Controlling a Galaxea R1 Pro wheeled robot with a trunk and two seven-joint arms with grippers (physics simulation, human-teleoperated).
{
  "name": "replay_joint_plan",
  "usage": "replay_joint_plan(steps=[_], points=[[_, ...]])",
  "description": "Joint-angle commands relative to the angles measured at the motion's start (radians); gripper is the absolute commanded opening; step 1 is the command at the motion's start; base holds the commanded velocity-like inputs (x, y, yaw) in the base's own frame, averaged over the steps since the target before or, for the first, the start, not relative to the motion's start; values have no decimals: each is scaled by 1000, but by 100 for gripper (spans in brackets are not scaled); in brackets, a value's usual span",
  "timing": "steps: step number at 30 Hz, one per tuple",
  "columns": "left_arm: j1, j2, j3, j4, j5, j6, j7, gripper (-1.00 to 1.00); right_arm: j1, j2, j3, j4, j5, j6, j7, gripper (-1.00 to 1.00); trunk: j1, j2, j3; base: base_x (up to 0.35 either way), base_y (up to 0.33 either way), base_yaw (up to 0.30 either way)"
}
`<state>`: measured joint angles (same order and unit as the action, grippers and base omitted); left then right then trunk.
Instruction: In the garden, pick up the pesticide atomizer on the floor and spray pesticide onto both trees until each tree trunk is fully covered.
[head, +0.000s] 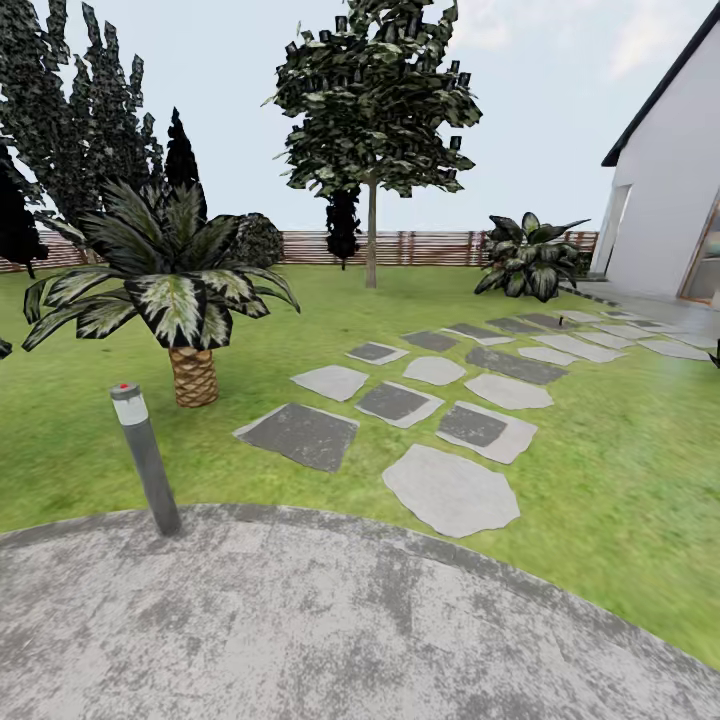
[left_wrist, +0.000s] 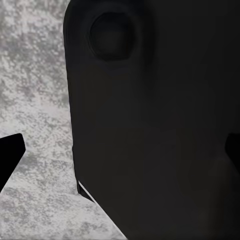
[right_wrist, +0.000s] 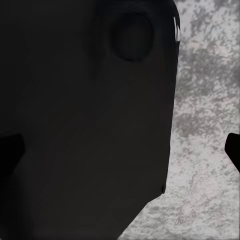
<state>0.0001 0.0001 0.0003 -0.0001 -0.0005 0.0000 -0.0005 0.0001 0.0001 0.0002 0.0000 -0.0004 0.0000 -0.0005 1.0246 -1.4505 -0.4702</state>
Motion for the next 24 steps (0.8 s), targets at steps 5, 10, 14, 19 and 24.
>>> replay_joint_plan(steps=[5, 10, 14, 19, 24], points=[[0, -2, -1, 5, 2, -2, -1, 100, -2, 6, 0, -2, 2, -1, 7, 100, 0, 0, 0, 0, 0, 0], [0, -2, -2, 5, 2, 1, -1, 100, -16, 19, 0, -21, 2, -1, 7, 100, 0, 0, 0, 0, 0, 0], [0, -2, 0, 5, 2, 1, -1, 100, -27, 23, -3, -40, 2, -3, 6, 100, 0, 0, 0, 0, 0, 0], [0, -2, -5, -1, 2, -16, 1, 100, -29, 23, -6, -42, 1, -4, 5, 100, 0, 0, 0, 0, 0, 0], [-1, -1, 8, -30, 5, -44, 2, 100, -29, 21, -6, -45, 2, -30, 4, 100, 0, 0, 0, 0, 0, 0]])
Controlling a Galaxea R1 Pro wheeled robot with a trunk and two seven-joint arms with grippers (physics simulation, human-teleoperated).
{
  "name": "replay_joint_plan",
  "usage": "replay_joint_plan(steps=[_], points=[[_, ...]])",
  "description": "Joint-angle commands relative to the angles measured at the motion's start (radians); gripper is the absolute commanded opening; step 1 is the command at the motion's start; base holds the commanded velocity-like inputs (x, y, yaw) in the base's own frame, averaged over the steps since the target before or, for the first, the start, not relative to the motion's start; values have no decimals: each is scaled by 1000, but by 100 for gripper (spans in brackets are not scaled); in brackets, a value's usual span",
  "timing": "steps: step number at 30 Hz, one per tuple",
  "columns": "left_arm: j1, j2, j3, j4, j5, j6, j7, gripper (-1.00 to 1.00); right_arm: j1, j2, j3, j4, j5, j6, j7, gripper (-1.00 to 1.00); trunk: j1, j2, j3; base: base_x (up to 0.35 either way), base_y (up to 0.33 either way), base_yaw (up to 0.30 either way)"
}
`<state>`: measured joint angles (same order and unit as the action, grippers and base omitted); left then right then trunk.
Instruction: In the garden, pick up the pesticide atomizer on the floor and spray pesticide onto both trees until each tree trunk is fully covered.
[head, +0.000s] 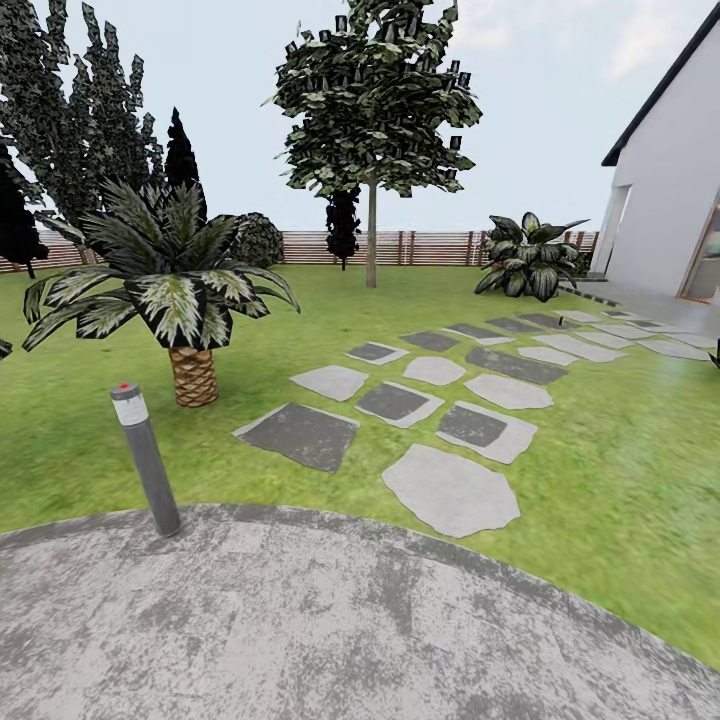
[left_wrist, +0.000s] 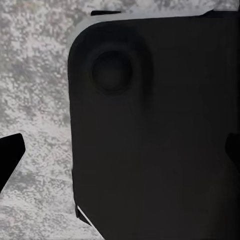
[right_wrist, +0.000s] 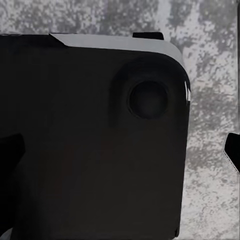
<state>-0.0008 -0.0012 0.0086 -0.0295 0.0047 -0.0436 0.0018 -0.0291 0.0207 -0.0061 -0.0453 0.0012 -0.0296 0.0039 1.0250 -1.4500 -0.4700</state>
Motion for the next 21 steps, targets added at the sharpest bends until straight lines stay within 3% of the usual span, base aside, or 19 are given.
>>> replay_joint_plan(steps=[1, 14, 15, 21], points=[[0, 0, 4, -6, 1, -6, 0, 100, 0, -2, 0, -1, 0, -6, 0, 100, 0, 0, 0, 0, 0, 0], [-33, 21, 16, -79, -2, -79, -1, 100, -1, -55, -2, -75, 1, -79, -1, 100, 0, 0, 0, 0, 0, 0], [-56, 22, 16, -170, -2, -212, -1, 100, -1, -59, -2, -303, 1, -203, -1, 100, 0, 0, 0, 0, 0, 0], [-142, 25, 14, -190, -9, -217, -3, 100, -8, -73, -3, -427, 0, -206, -1, 100, 0, 0, 0, 0, 0, 0]])
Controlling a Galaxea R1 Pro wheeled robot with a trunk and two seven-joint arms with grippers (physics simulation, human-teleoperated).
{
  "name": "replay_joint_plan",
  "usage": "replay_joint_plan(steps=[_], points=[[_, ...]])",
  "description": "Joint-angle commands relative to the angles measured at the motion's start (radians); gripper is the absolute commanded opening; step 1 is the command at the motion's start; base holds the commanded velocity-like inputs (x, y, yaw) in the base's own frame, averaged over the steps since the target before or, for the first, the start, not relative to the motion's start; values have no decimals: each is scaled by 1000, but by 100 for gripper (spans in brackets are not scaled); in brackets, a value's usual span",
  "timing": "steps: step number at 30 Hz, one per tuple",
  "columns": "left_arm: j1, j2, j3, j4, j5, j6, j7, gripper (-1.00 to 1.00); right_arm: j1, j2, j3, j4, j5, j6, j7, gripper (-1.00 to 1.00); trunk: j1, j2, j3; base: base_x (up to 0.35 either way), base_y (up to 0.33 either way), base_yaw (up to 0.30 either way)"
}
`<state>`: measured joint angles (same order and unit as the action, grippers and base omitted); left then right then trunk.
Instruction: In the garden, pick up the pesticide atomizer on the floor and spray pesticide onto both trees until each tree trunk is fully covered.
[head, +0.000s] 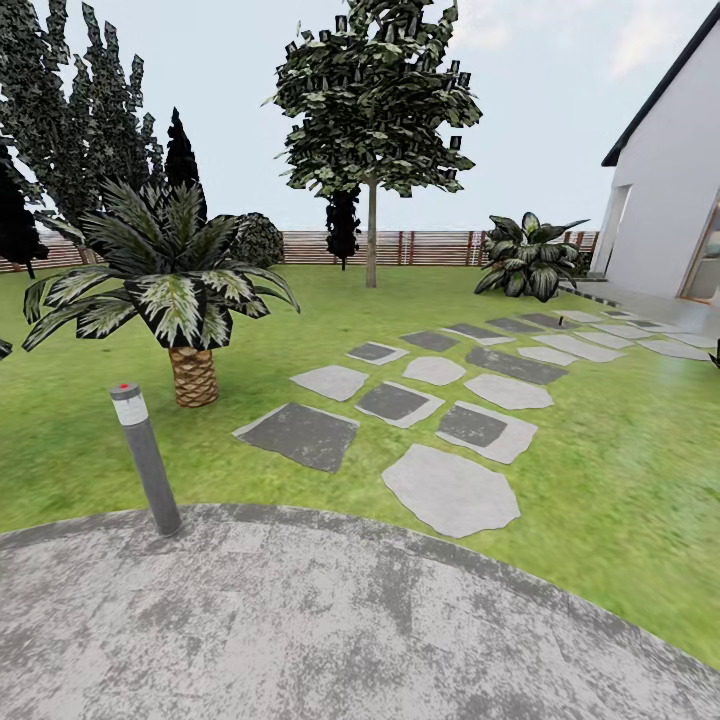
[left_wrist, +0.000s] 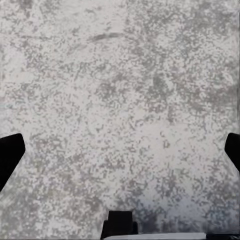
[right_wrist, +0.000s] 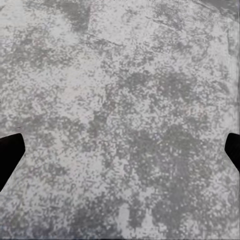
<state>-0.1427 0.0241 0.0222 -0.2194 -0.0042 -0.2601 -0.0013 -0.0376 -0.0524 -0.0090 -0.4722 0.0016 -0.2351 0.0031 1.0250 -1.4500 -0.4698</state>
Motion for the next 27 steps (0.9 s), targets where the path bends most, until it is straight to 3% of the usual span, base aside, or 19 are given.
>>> replay_joint_plan(steps=[1, 7, 13, 18, 22, 27], points=[[-9, 0, 0, -15, 0, 0, 0, 100, -2, 0, 0, -15, 0, 0, 0, 100, 0, 0, 0, 0, 0, 0], [-24, 0, 0, -118, 2, 1, 0, 100, -35, -3, 1, -50, 1, -13, 0, 100, 0, 0, 0, 0, 0, 0], [-40, 0, 0, -152, 1, 0, 0, 100, -57, -3, 0, -54, 1, -19, 0, 100, 0, 0, 0, 0, 0, 0], [-85, -1, -2, -226, -4, -6, 0, 100, -59, -3, 0, -54, 1, -20, 0, 100, 0, 0, 0, 0, 0, -15], [-109, -2, -4, -284, -5, -1, 13, 100, -59, -3, 1, -53, 1, -20, 1, 100, 0, 0, 1, 0, 0, -178], [-107, 1, 3, -281, -2, 1, 22, 100, -59, -4, 0, -50, 1, -20, 0, 100, 0, 0, 3, 0, 0, -253]])
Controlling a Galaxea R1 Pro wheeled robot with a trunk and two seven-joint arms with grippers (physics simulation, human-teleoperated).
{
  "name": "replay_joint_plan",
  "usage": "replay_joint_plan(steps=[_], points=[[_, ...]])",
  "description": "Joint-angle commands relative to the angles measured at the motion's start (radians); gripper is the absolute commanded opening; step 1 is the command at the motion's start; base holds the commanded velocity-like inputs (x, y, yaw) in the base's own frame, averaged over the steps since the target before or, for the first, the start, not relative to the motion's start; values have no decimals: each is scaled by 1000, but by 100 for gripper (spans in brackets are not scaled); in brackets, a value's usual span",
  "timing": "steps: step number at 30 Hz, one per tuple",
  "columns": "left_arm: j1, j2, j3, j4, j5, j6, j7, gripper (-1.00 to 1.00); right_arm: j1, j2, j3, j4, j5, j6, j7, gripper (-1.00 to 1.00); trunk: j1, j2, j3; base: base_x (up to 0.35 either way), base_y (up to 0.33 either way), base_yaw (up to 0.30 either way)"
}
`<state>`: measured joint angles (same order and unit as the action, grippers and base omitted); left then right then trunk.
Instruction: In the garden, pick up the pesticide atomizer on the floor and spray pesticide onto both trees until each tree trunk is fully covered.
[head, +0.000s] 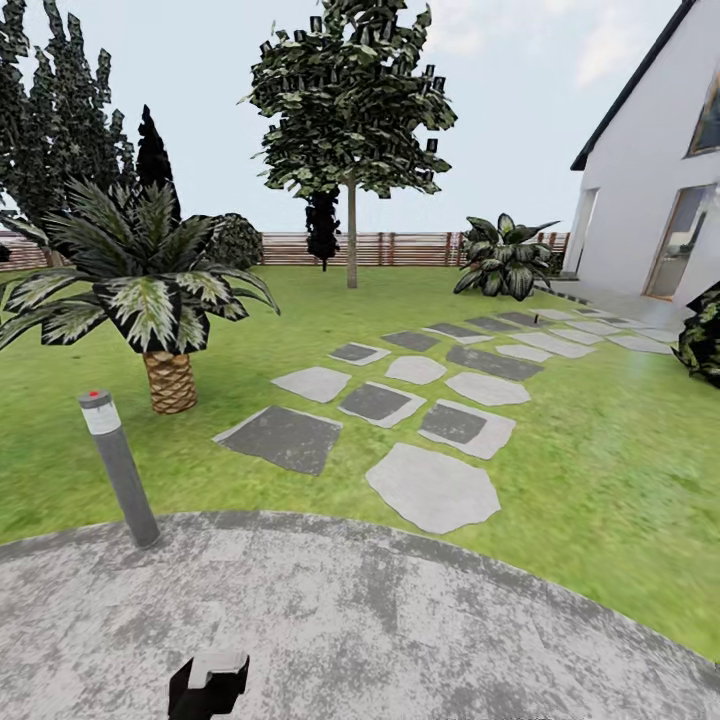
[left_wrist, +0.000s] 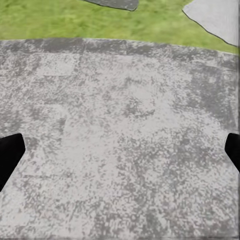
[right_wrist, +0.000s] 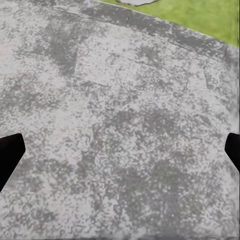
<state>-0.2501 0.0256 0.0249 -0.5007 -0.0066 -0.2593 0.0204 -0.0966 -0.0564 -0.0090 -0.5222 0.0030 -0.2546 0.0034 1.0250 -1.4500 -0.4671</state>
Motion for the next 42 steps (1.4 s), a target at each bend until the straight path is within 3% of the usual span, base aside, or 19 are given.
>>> replay_joint_plan(steps=[1, 9, 16, 20, 42], points=[[0, 2, 1, 8, 3, 3, 0, 100, 0, 0, 0, 1, 0, 0, 0, 100, 0, 0, 1, 0, 0, -265], [11, 1, -3, 101, 9, 2, -7, 100, 0, 0, 0, 6, -1, 0, 0, 100, 0, 0, 5, 0, 0, -267], [13, 7, -5, 125, -2, 0, -5, 100, 0, 0, 0, 8, -1, 0, 0, 100, 0, 0, 8, 0, 0, -268], [33, 23, 0, 131, 0, 2, 0, 100, 0, 0, 0, 8, -2, 0, 0, 100, 0, 0, 10, 80, -38, -268], [50, 33, 3, 134, 7, -2, 3, 100, 0, 0, 1, 12, -1, 1, 0, 100, 0, 0, 11, 271, -113, -279]])
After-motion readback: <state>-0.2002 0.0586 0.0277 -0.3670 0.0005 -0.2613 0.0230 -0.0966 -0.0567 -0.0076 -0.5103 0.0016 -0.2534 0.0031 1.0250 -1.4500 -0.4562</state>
